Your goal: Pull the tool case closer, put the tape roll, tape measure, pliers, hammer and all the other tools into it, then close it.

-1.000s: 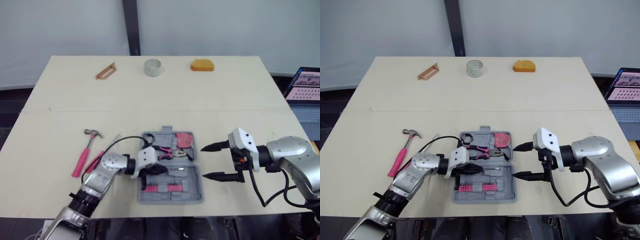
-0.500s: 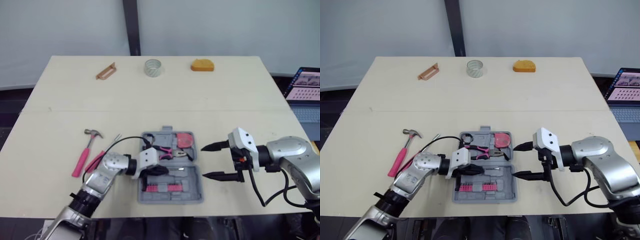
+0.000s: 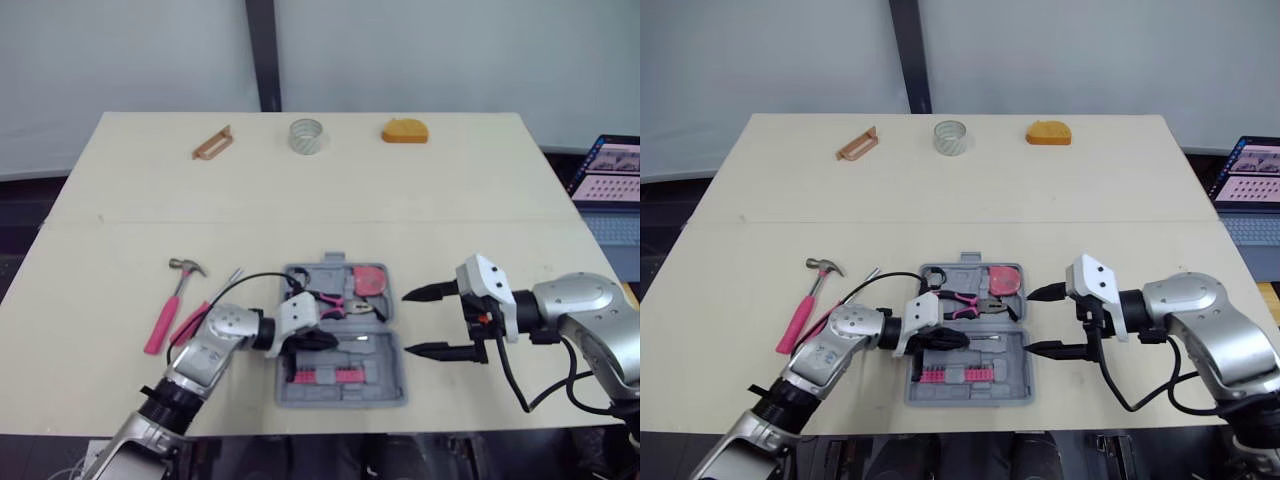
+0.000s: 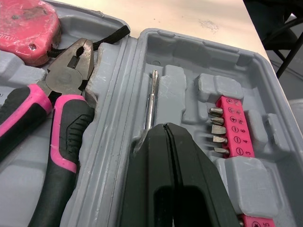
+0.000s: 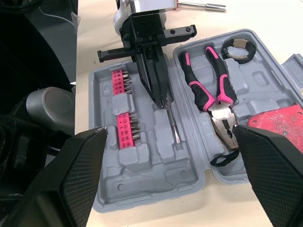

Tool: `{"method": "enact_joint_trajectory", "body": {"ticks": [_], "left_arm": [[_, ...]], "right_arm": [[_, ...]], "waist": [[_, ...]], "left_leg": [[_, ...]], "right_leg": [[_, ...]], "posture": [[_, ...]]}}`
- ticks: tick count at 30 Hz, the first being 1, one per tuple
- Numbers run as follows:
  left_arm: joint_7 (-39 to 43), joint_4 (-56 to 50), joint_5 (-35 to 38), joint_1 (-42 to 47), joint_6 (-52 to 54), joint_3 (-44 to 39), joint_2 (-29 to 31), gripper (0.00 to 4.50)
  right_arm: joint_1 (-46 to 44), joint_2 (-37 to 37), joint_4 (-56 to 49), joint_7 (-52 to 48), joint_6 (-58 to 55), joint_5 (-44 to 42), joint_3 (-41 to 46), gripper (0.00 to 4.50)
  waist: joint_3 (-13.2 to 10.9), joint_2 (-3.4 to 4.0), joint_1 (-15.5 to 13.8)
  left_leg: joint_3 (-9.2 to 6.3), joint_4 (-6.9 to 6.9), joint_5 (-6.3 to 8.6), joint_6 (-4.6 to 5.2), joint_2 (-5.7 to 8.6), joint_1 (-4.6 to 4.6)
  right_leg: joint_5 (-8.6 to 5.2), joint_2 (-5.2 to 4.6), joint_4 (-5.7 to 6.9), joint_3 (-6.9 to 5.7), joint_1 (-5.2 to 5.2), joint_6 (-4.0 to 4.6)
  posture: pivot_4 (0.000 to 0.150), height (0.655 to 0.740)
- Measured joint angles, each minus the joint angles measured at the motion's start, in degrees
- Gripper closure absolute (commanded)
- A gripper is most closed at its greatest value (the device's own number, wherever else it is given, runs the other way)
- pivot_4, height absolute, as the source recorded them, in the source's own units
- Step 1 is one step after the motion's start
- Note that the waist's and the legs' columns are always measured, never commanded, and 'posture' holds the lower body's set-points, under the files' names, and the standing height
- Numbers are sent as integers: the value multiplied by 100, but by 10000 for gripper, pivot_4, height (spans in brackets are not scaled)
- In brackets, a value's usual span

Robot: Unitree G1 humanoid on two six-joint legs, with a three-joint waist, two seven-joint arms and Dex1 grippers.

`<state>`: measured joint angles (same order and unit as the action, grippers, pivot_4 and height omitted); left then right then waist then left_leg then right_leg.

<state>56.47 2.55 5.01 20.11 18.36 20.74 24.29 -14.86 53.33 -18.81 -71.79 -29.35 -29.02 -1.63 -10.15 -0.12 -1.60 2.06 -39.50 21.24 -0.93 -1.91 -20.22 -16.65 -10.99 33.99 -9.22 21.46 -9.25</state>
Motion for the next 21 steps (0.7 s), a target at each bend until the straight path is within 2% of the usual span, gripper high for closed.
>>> {"method": "enact_joint_trajectory", "body": {"ticks": [21], "left_arm": [[-10,-1,194,-58,812,-52,-69,44542]], "right_arm": [[30,0,-1,5,-73,0,0,0]], "waist": [[20,12,5]], "left_leg": [[0,2,0,0,0,5]], "right_leg": [[0,0,-1,1,-4,0]], "posture": [[1500,7400]]}}
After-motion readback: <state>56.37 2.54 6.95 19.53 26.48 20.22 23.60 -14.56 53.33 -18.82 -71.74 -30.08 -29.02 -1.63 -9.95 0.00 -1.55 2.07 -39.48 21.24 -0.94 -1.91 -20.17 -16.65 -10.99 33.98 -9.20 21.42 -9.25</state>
